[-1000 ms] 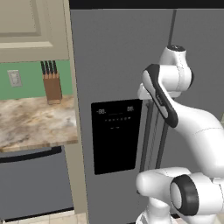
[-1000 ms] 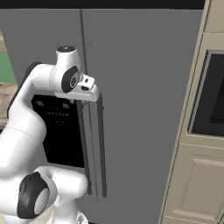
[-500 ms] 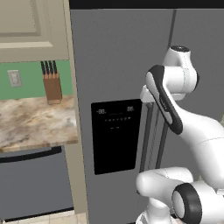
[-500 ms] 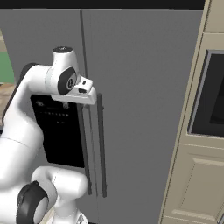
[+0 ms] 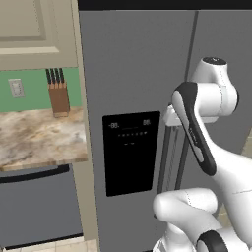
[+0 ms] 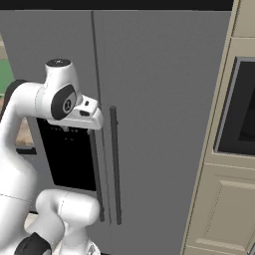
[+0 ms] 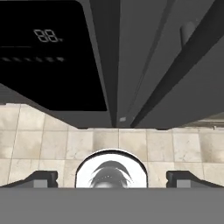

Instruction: Open the freezer door, pick up the ice cube tray from the freezer, and place it on the dining counter.

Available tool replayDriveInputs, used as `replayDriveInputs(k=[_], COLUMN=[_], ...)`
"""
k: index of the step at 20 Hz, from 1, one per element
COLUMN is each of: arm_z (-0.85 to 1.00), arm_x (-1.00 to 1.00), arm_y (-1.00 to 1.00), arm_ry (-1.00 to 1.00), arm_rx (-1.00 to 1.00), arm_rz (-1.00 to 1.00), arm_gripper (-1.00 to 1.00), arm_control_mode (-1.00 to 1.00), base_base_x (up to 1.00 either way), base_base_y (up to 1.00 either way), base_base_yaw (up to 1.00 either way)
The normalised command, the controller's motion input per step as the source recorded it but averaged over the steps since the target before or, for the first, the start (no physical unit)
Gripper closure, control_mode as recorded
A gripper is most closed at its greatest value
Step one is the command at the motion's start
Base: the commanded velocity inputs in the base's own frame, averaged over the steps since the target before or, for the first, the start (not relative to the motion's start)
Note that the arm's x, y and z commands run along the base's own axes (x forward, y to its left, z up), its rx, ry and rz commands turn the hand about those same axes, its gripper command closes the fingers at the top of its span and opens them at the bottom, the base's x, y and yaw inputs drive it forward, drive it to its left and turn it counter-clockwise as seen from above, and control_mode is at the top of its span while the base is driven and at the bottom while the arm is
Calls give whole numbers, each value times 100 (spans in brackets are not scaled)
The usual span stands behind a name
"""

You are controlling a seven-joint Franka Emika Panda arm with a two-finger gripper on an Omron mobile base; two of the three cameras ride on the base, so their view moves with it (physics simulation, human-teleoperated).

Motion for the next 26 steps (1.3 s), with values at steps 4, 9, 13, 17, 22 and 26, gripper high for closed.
replayDriveInputs(k=[4, 9, 13, 17, 22, 26], arm_z=[0, 0, -4, -9, -3, -1], arm_x=[-50, -32, -31, -22, -10, -8], arm_y=[0, 0, 0, 7, 1, 0], arm_ry=[1, 3, 1, 0, 0, 0], arm_rx=[0, -1, 0, -1, 0, 0], arm_rz=[0, 0, 0, 0, 0, 0], arm_gripper=[-100, -100, -100, -100, -100, -100], arm_control_mode=[-100, -100, -100, -100, -100, -100], base_base_x=[0, 0, 0, 0, 0, 0], base_base_y=[0, 0, 0, 0, 0, 0], base_base_yaw=[0, 0, 0, 0, 0, 0])
